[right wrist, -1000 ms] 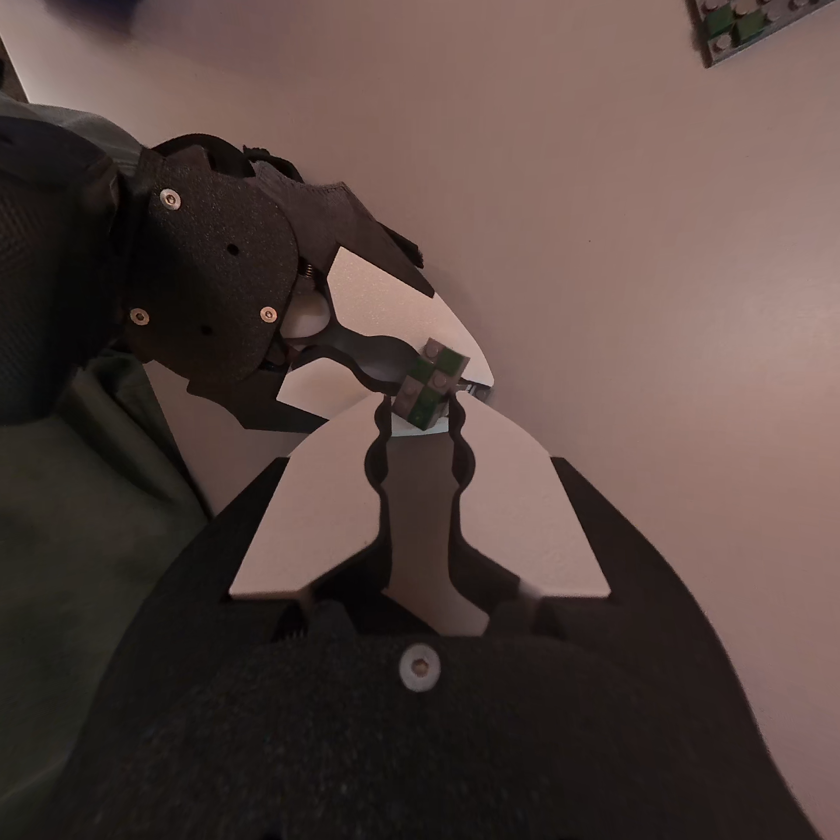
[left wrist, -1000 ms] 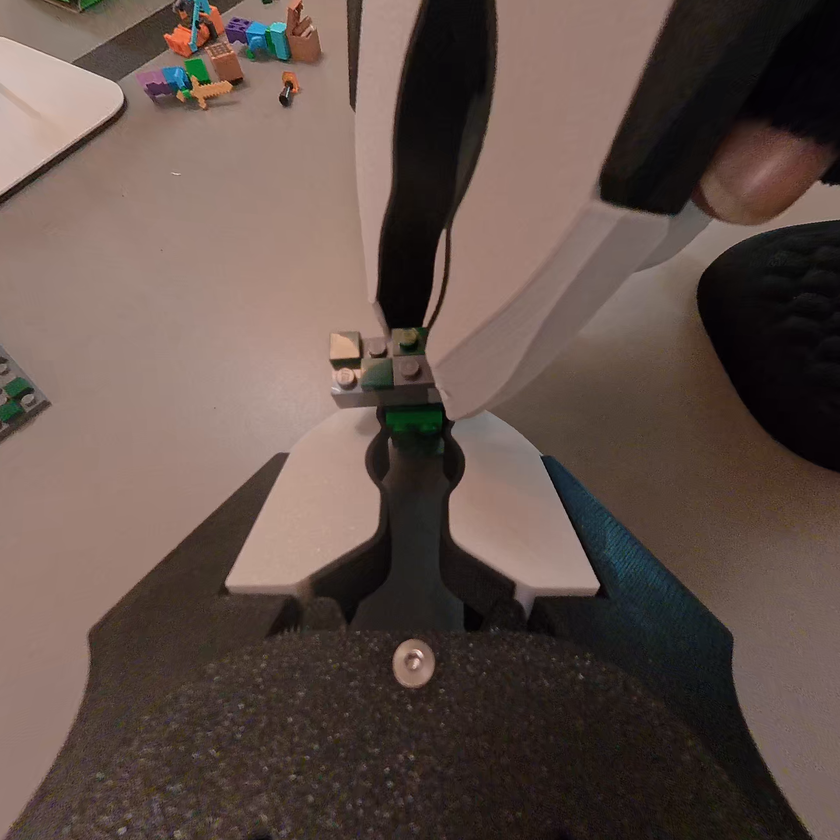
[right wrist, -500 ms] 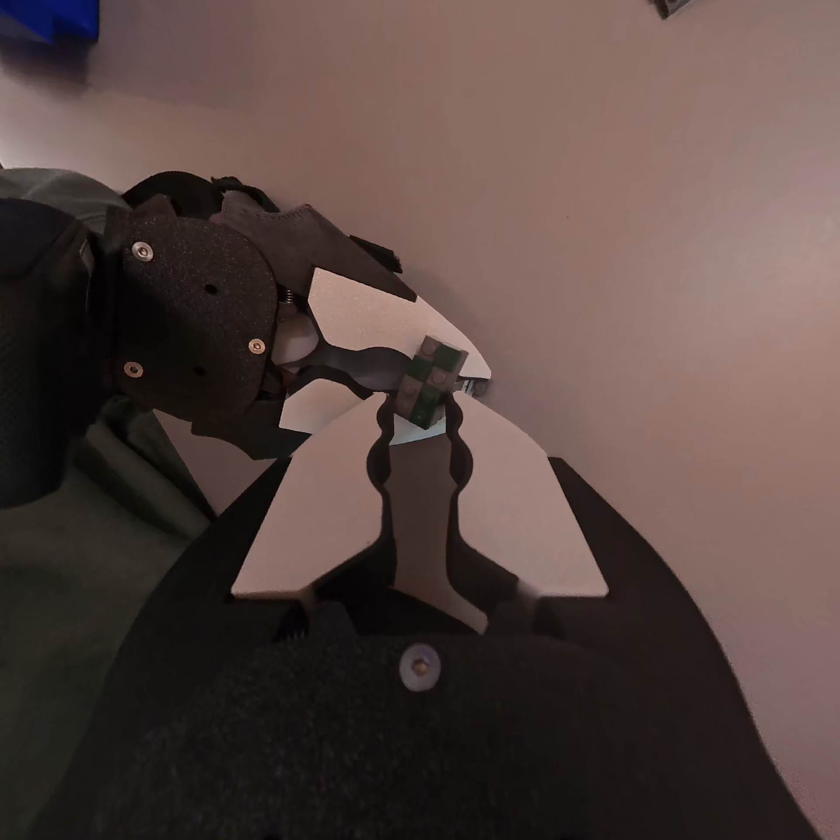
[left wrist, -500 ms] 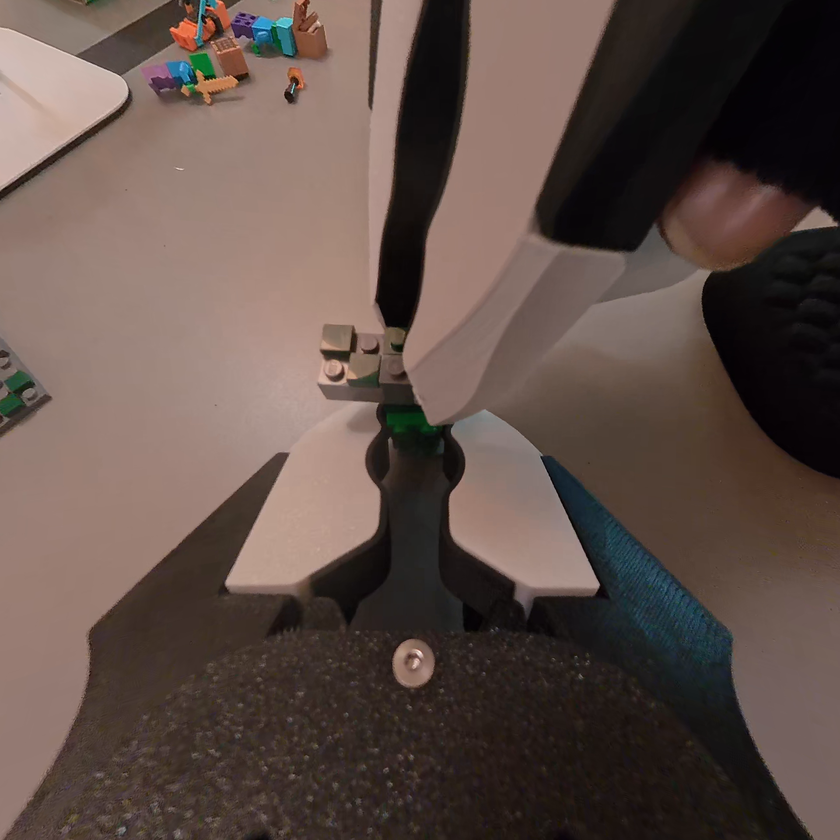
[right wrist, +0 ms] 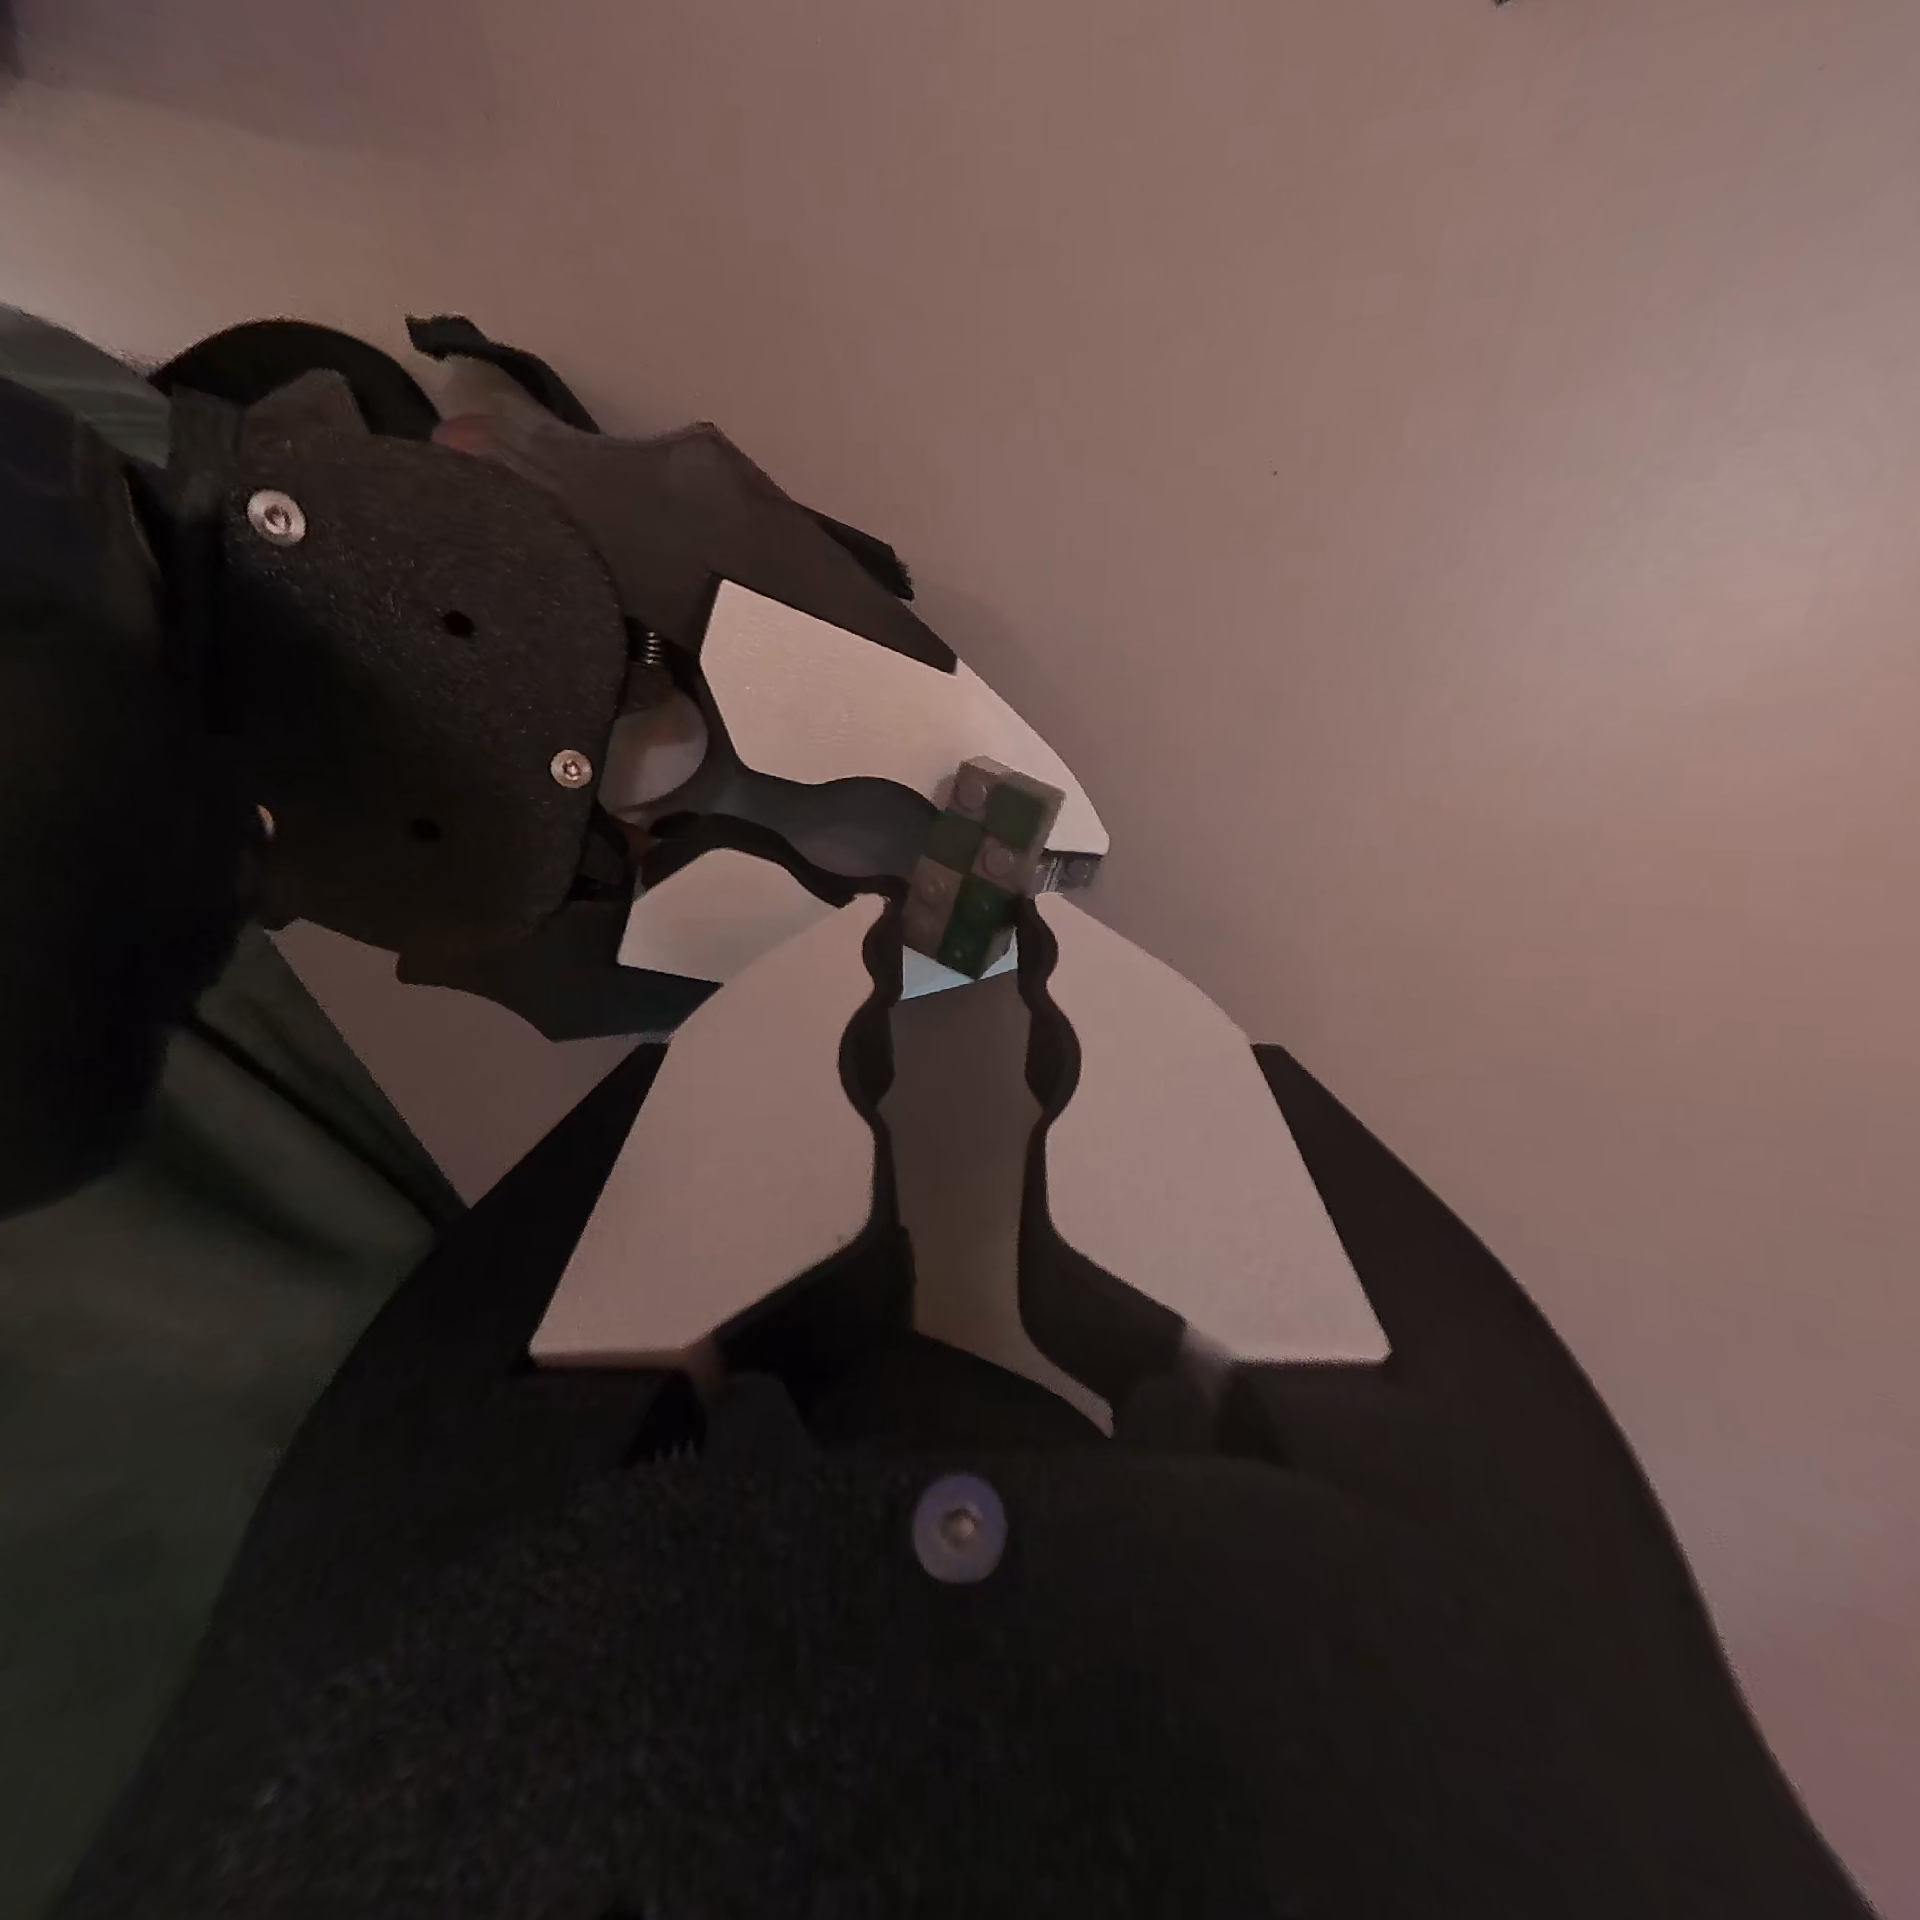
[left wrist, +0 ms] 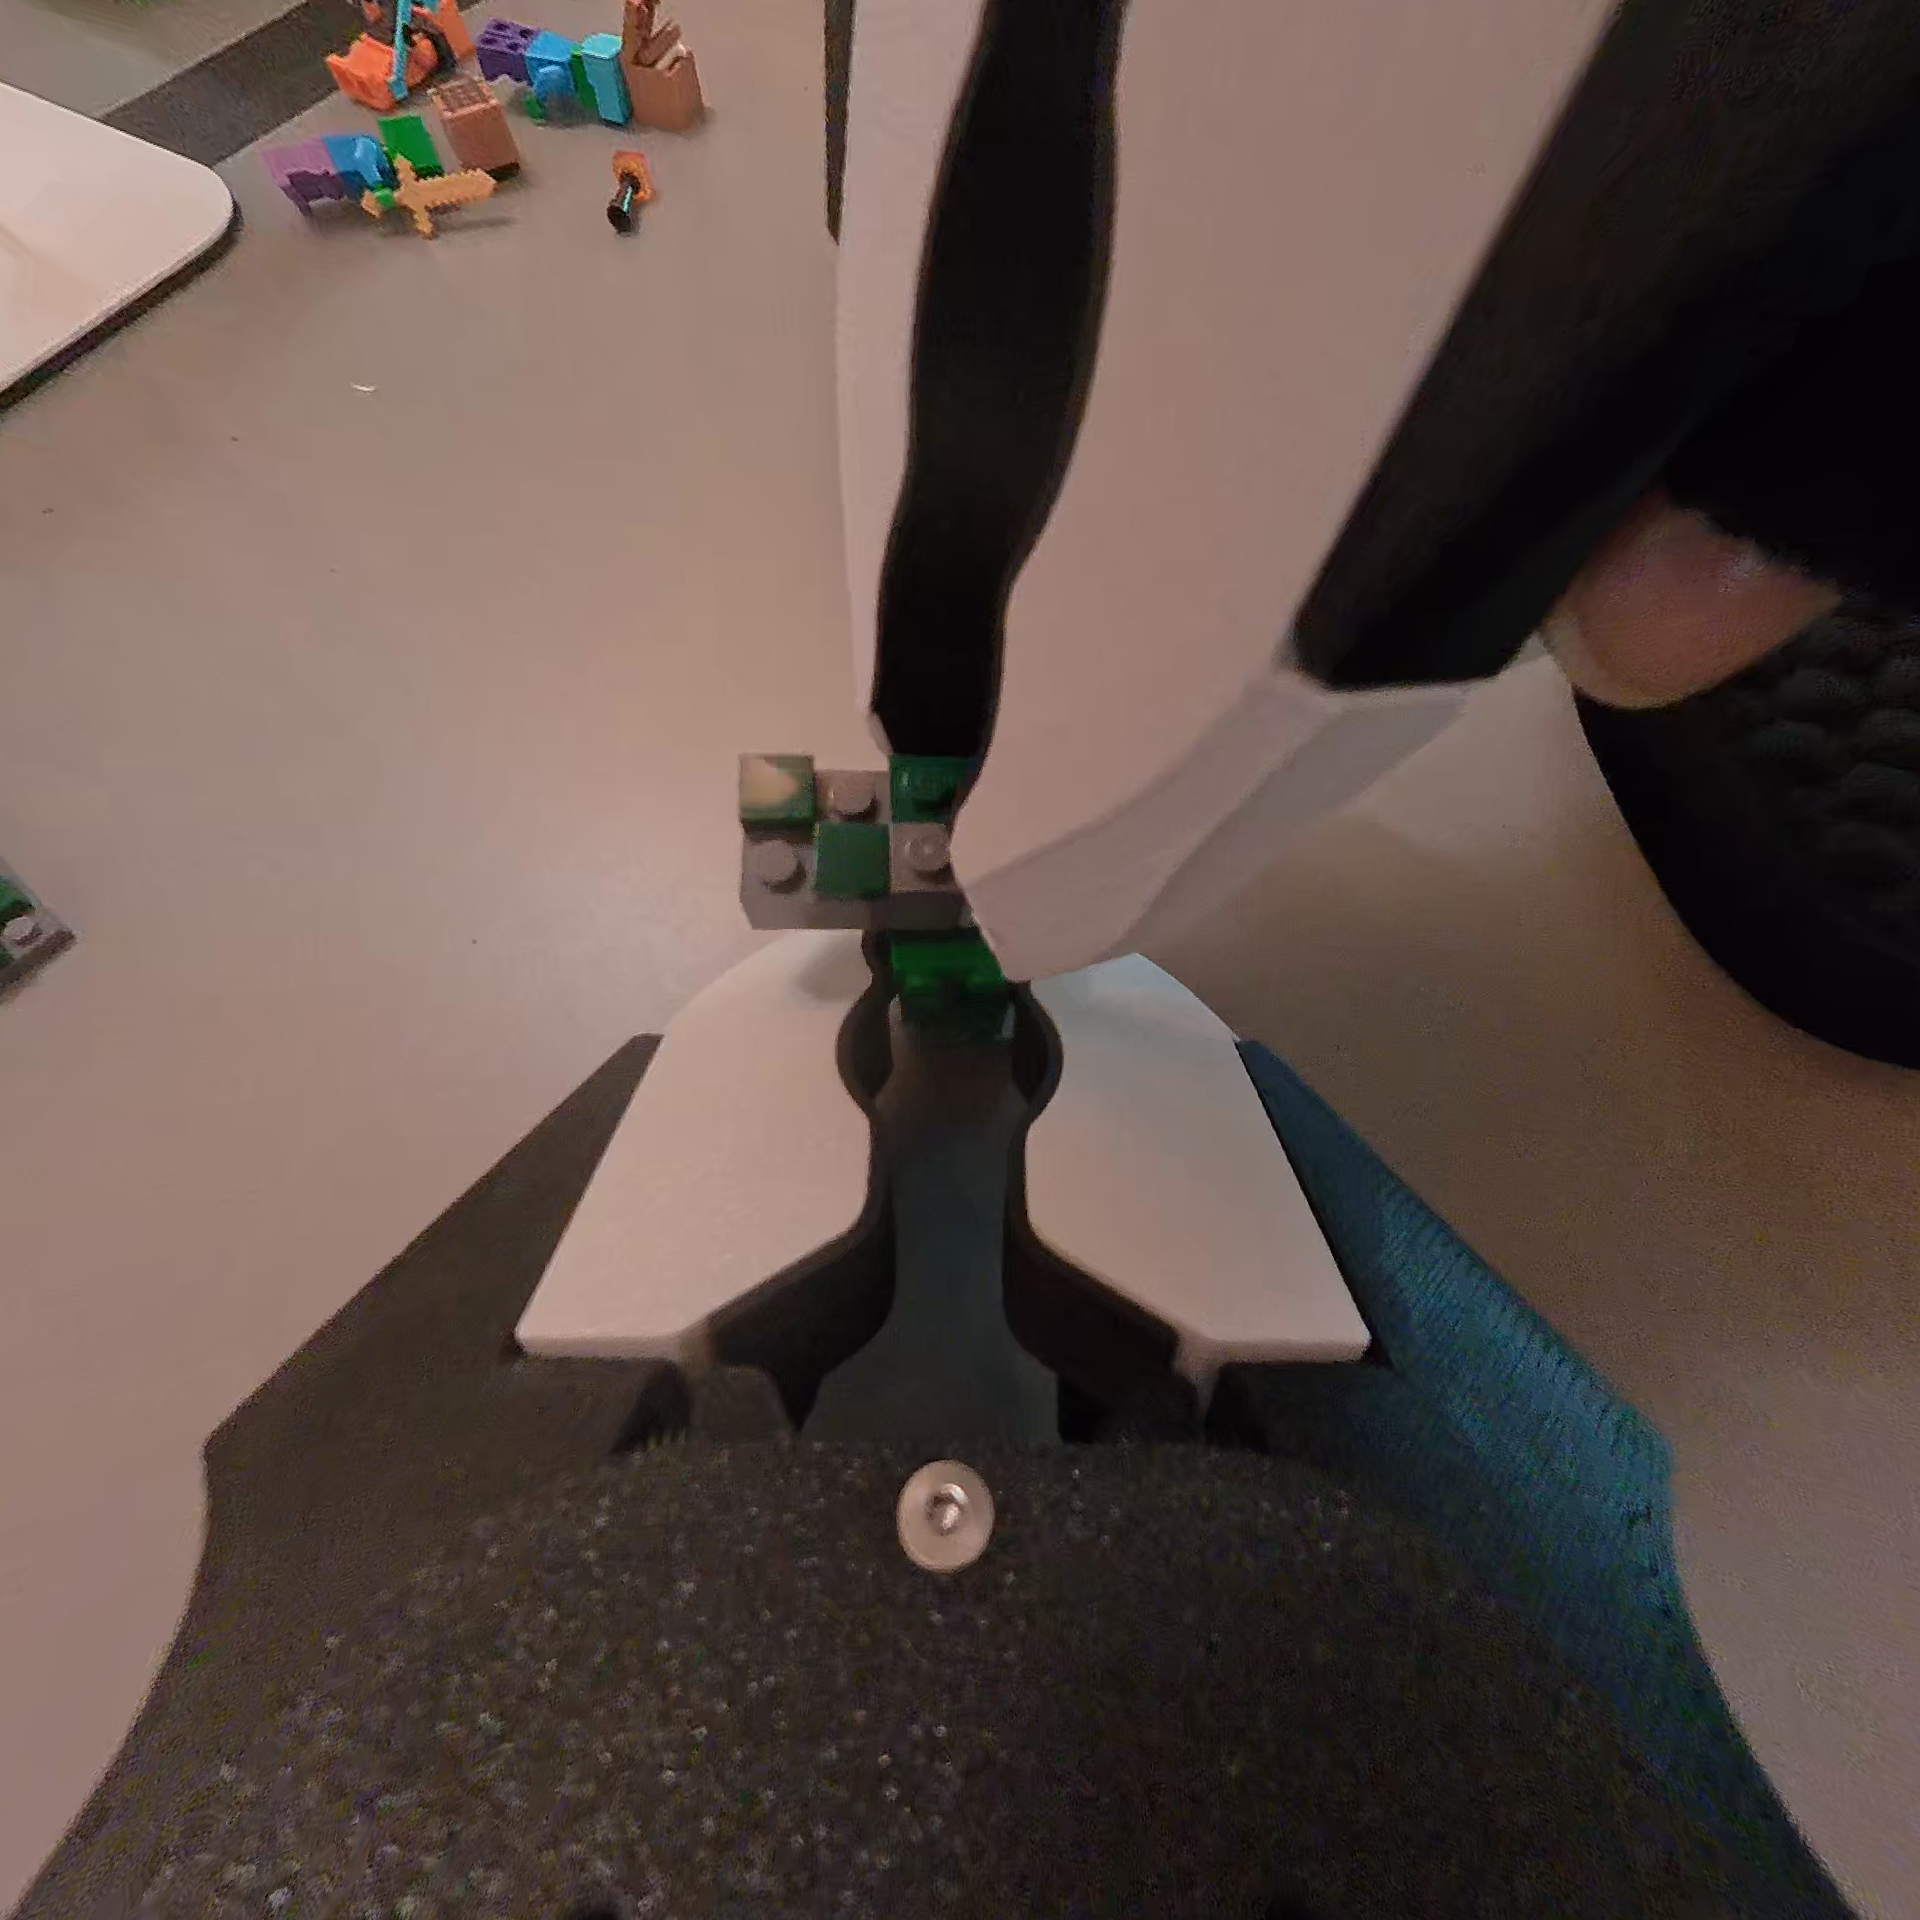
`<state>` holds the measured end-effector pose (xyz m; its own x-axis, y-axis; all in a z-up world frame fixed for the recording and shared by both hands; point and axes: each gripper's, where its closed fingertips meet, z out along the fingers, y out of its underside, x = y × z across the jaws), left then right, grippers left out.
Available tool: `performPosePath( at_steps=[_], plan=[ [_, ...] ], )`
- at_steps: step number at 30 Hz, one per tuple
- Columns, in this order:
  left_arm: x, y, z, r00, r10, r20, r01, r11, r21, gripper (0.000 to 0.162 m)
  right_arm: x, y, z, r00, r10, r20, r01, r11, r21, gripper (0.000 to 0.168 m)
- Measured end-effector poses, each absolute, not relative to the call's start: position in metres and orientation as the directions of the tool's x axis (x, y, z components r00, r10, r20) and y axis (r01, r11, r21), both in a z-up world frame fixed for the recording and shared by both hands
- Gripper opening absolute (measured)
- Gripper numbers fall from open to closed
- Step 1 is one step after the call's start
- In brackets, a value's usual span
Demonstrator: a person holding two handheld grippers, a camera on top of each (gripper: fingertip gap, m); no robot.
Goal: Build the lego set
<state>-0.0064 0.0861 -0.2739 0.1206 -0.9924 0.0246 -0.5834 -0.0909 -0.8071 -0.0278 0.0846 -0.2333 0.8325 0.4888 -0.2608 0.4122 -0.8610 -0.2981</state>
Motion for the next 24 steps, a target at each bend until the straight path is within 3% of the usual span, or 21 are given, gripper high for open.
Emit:
performPosePath(
  at_steps=[7, 24],
  plan=[
    [-0.0064, 0.0860, -0.2740, 0.096, -0.995, 0.014, -0.587, -0.068, -0.807, 0.019, -0.0274, 0.0838, -0.2337, 0.807, 0.540, -0.240, 0.472, -0.833, -0.289, 0.021],
    [-0.0062, 0.0863, -0.2743, 0.089, -0.996, -0.008, -0.591, -0.046, -0.805, 0.019, -0.0281, 0.0820, -0.2358, 0.821, 0.440, -0.365, 0.384, -0.897, -0.217, 0.021]
  ],
)
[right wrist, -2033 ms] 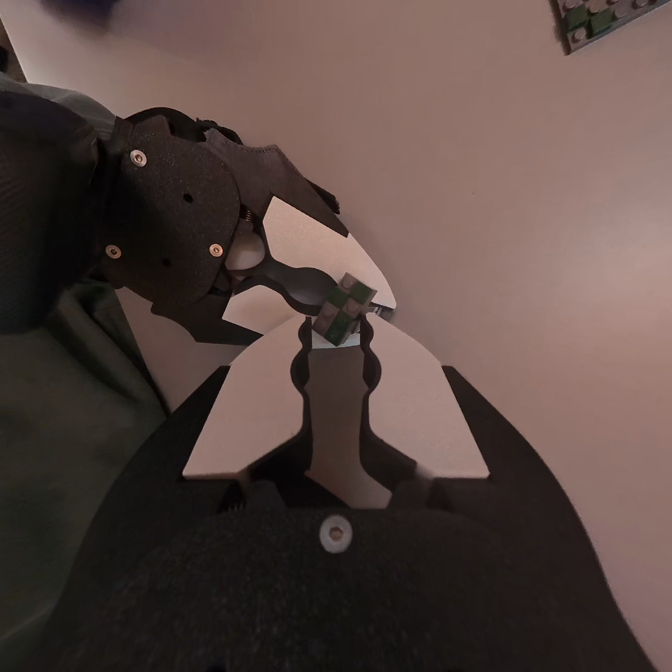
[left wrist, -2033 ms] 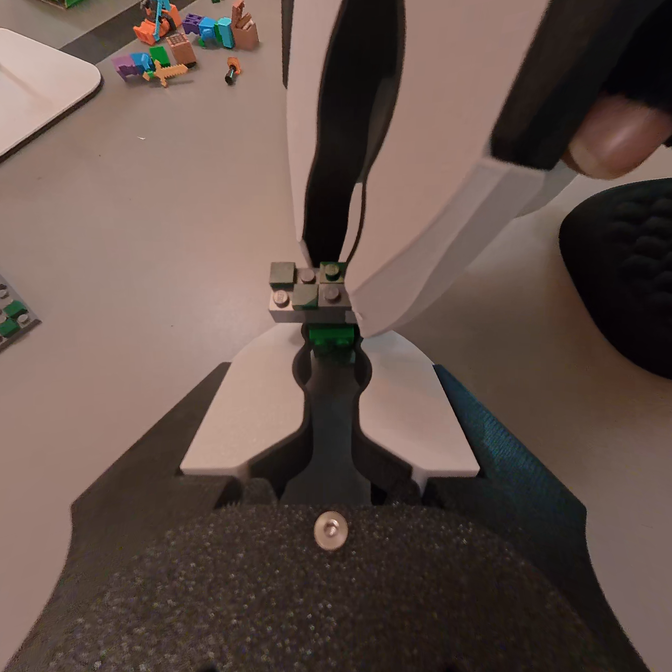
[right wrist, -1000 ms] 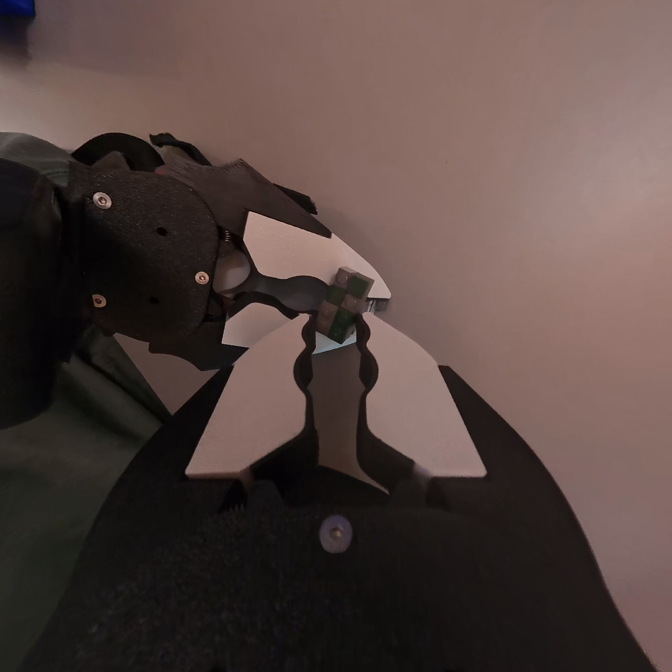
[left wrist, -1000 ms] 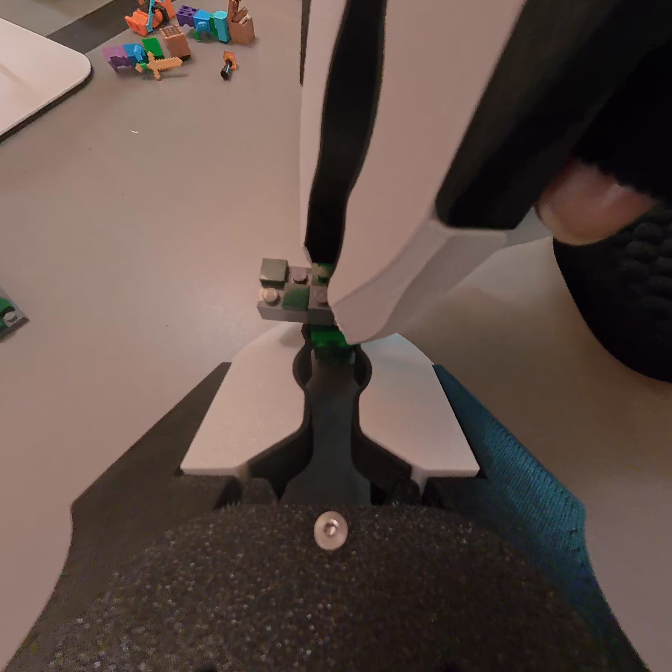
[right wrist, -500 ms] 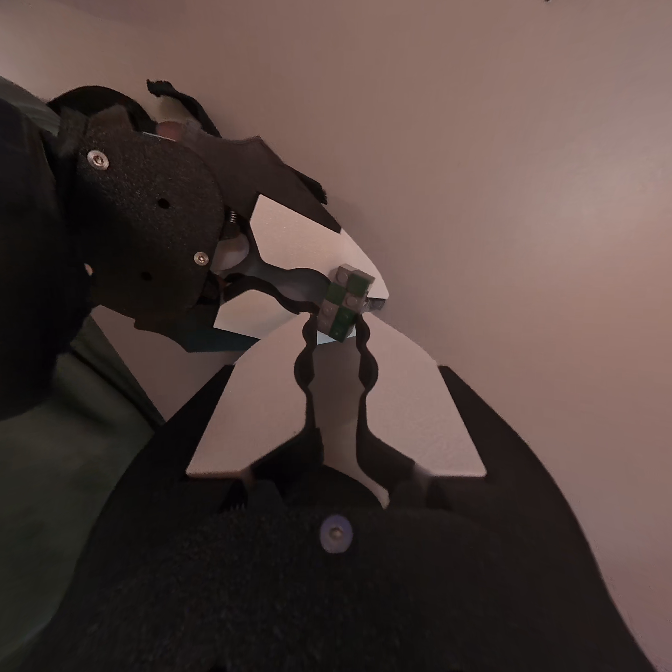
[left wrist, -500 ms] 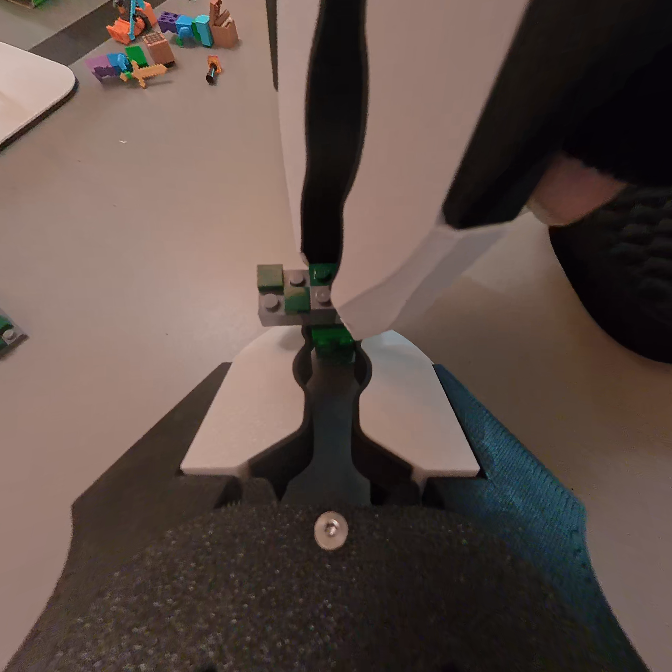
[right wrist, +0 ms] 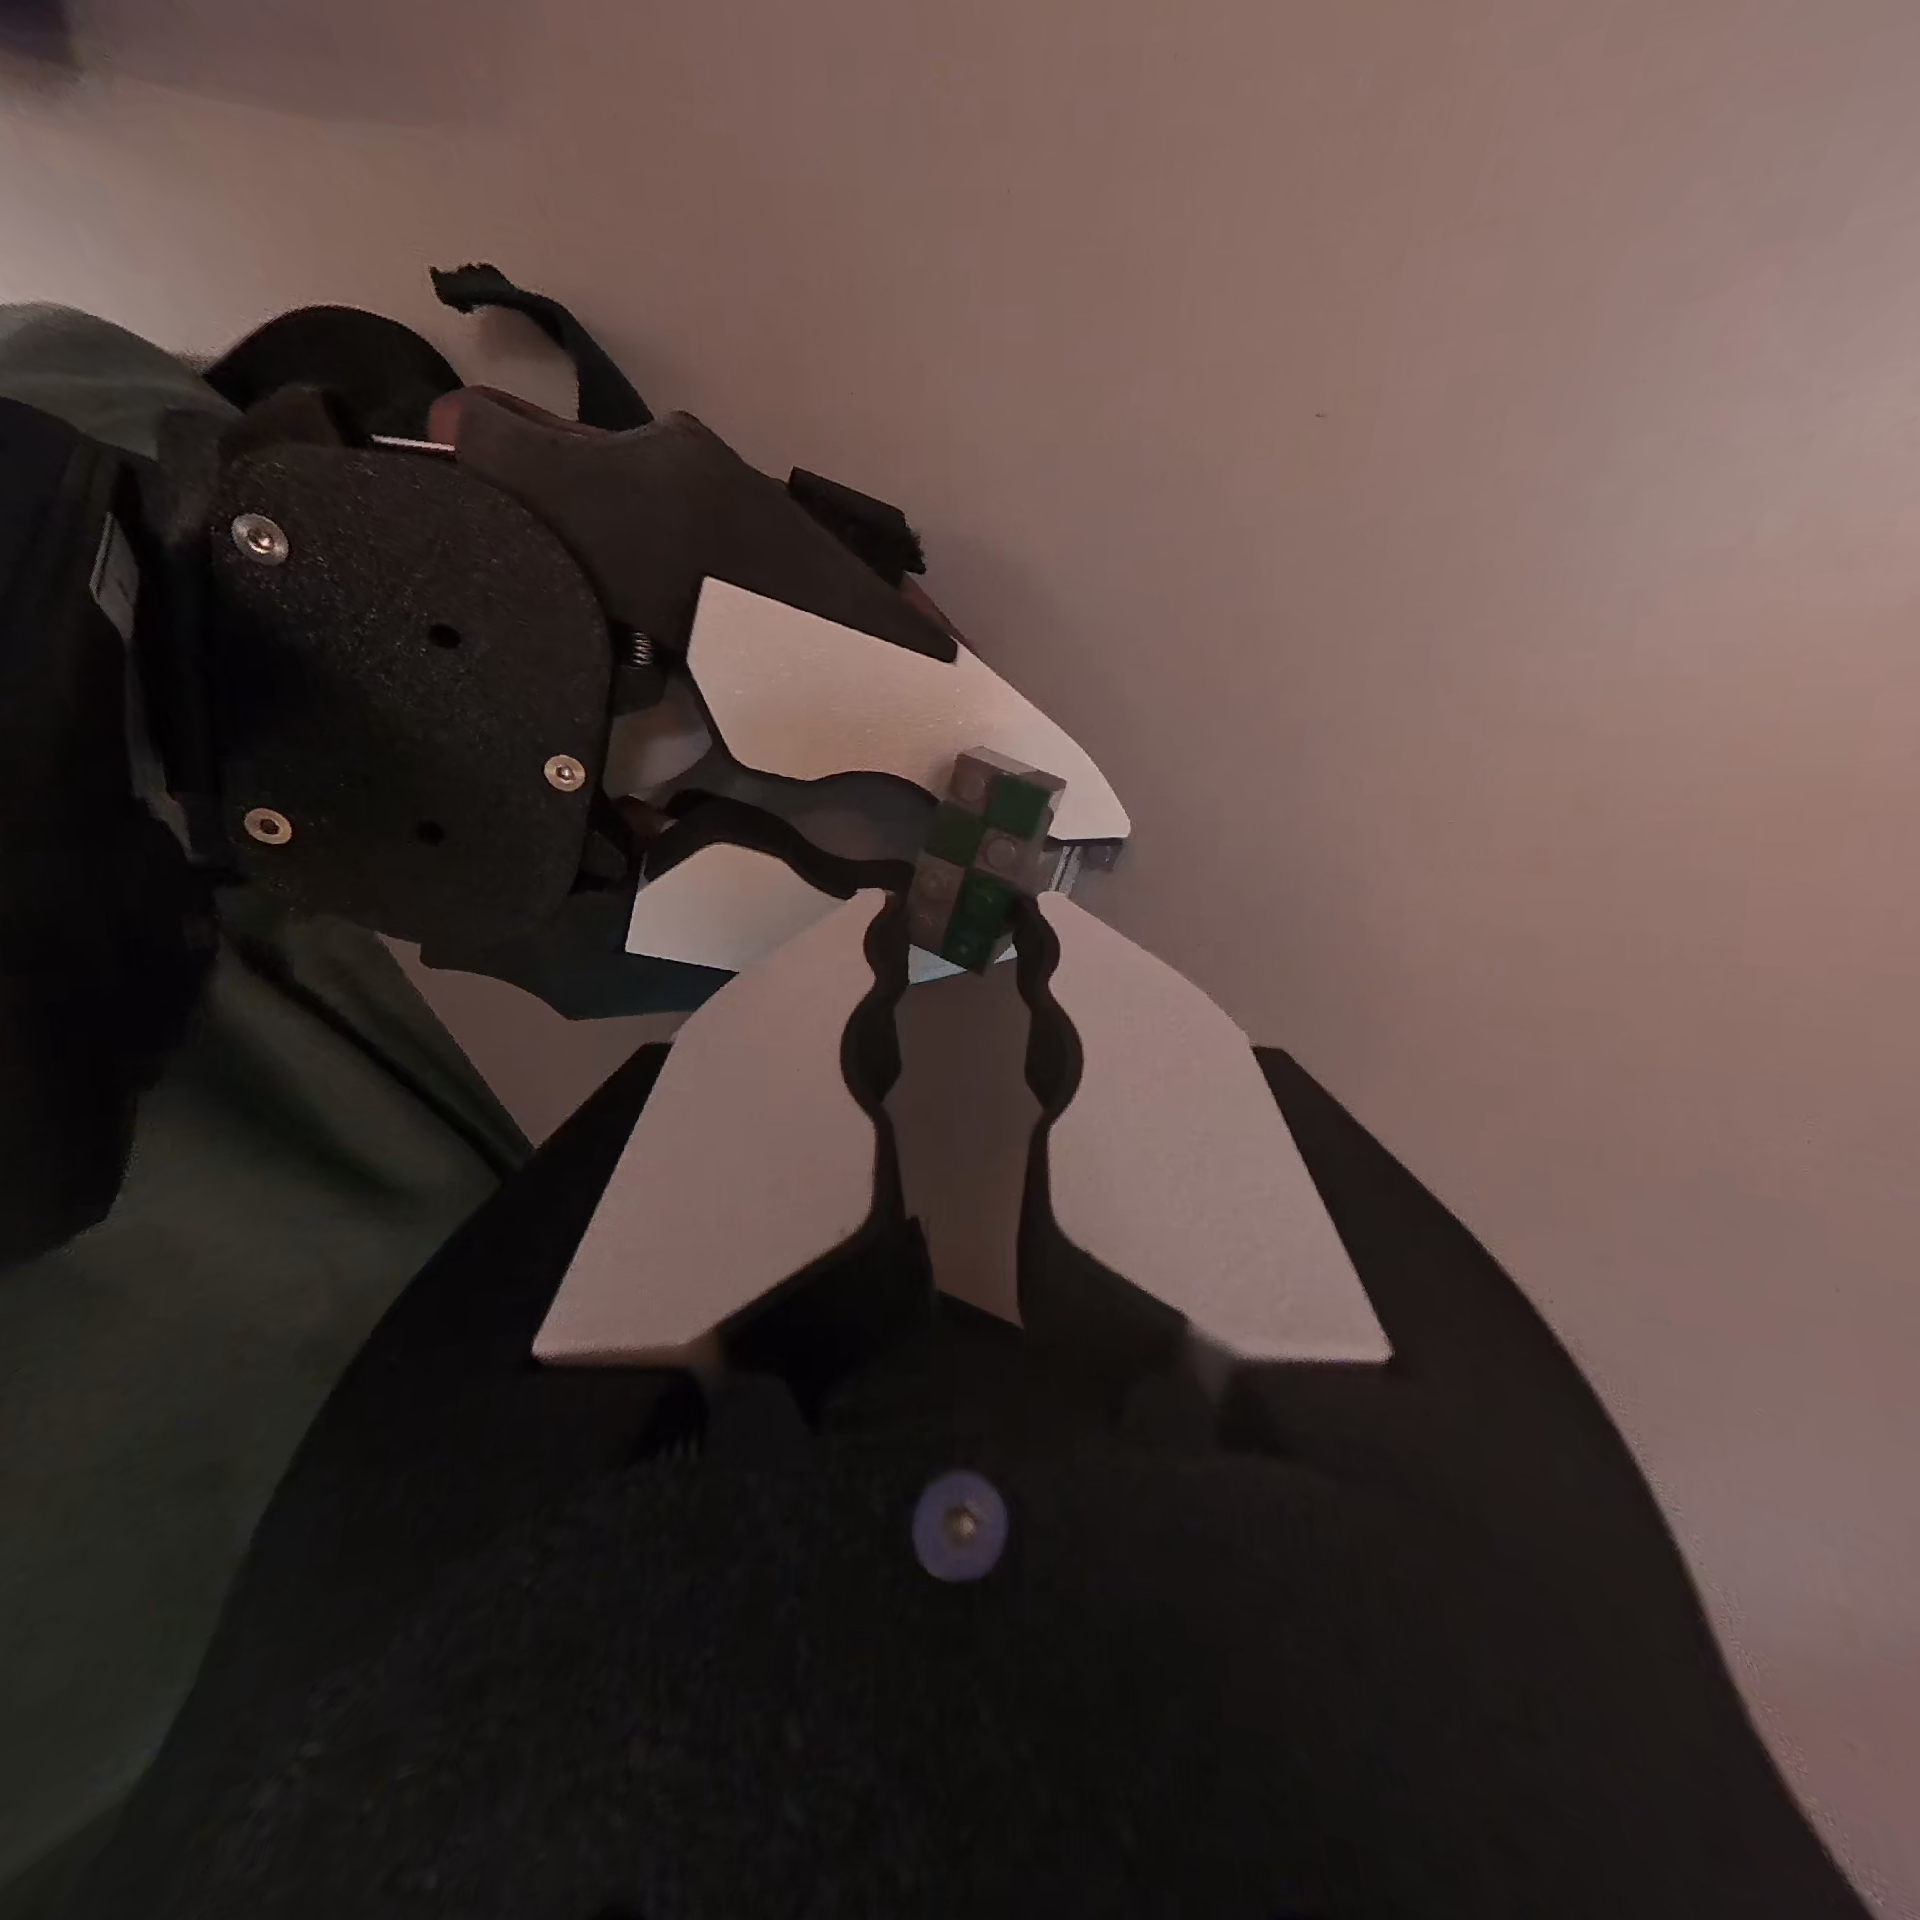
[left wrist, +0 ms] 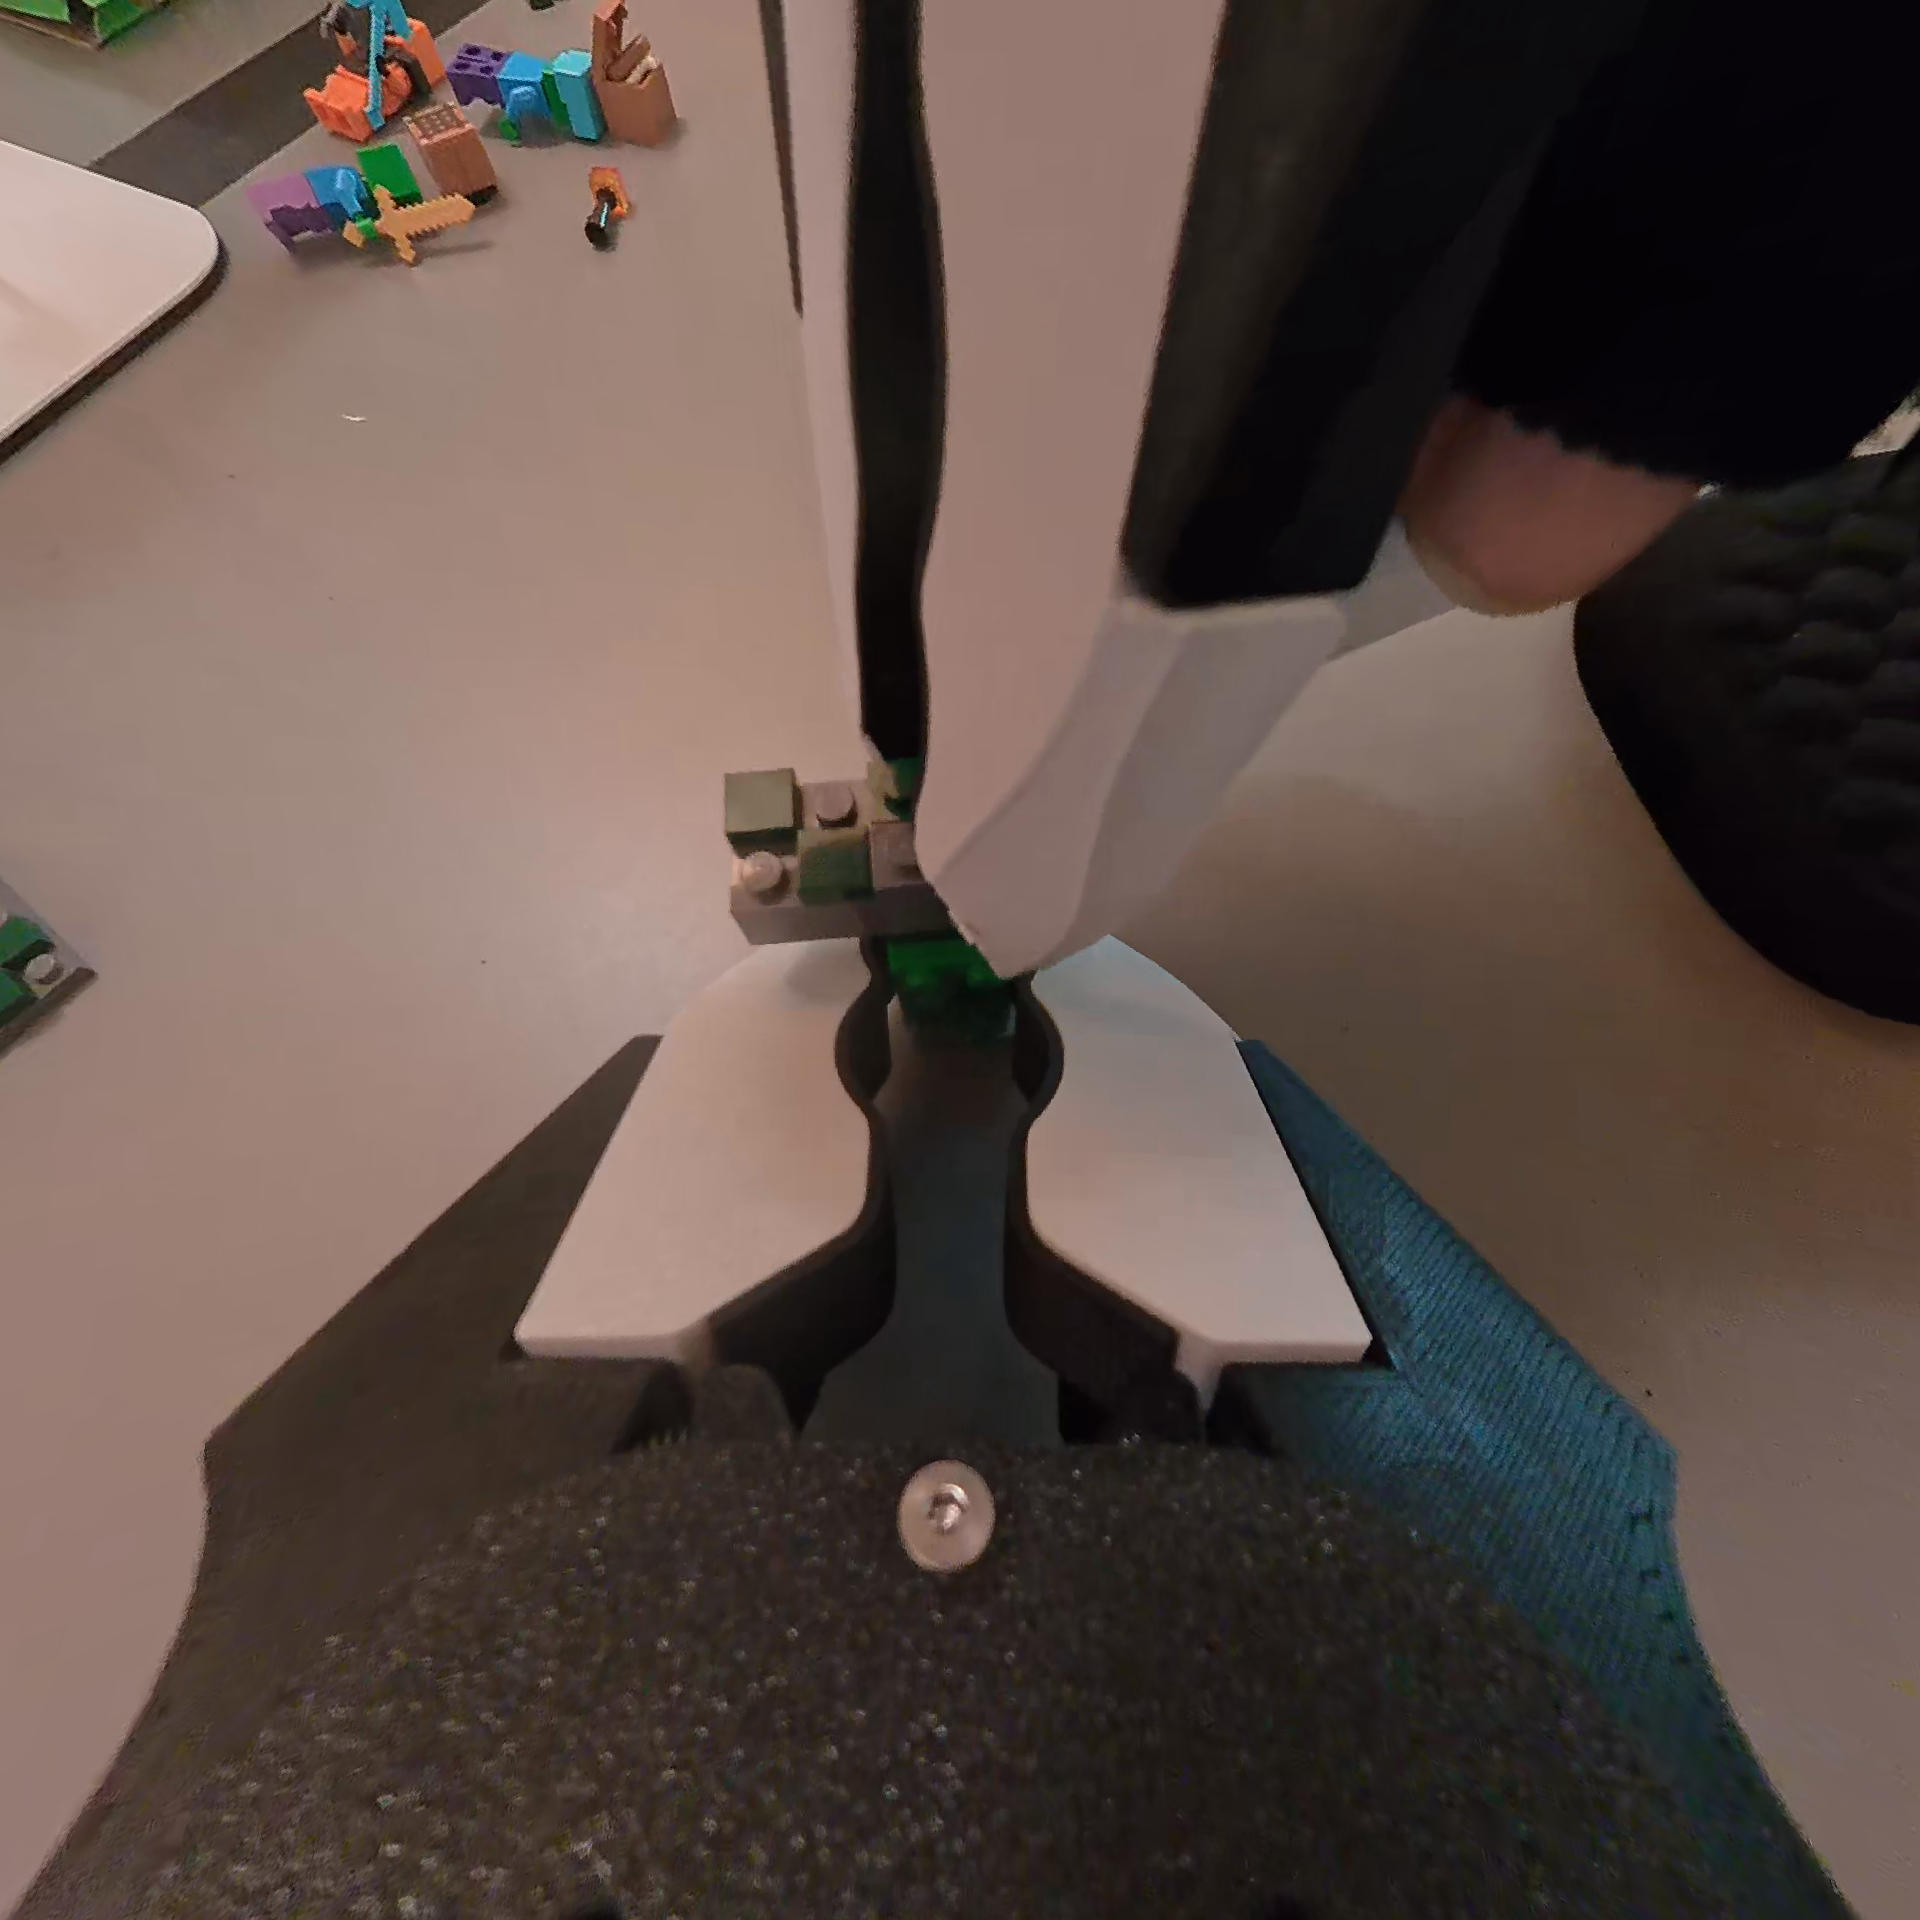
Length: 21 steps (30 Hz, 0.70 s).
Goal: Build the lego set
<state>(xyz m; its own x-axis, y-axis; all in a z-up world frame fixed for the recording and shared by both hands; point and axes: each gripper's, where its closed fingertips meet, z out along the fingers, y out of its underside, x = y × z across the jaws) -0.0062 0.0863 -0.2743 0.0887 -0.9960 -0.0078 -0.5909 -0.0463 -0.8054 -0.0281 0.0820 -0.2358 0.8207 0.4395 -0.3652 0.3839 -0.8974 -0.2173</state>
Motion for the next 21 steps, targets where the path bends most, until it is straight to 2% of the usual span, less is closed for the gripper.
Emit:
performPosePath(
  at_steps=[8, 10, 13, 17, 21],
  plan=[
    [-0.007, 0.085, -0.274, 0.080, -0.997, 0.003, -0.588, -0.050, -0.808, 0.019, -0.030, 0.084, -0.234, 0.807, 0.431, -0.405, 0.341, -0.898, -0.277, 0.023],
    [-0.007, 0.085, -0.274, 0.080, -0.997, 0.000, -0.588, -0.047, -0.808, 0.019, -0.032, 0.084, -0.228, 0.786, 0.435, -0.440, 0.325, -0.895, -0.305, 0.033],
    [-0.007, 0.085, -0.274, 0.084, -0.996, 0.006, -0.587, -0.054, -0.807, 0.019, -0.031, 0.088, -0.219, 0.782, 0.450, -0.432, 0.299, -0.878, -0.374, 0.036],
    [-0.007, 0.084, -0.274, 0.083, -0.997, 0.005, -0.587, -0.053, -0.808, 0.019, -0.028, 0.094, -0.217, 0.804, 0.469, -0.366, 0.275, -0.839, -0.470, 0.031],
    [-0.008, 0.084, -0.274, 0.082, -0.997, 0.003, -0.587, -0.051, -0.808, 0.019, -0.027, 0.097, -0.219, 0.800, 0.431, -0.418, 0.193, -0.844, -0.500, 0.019]
  ],
)
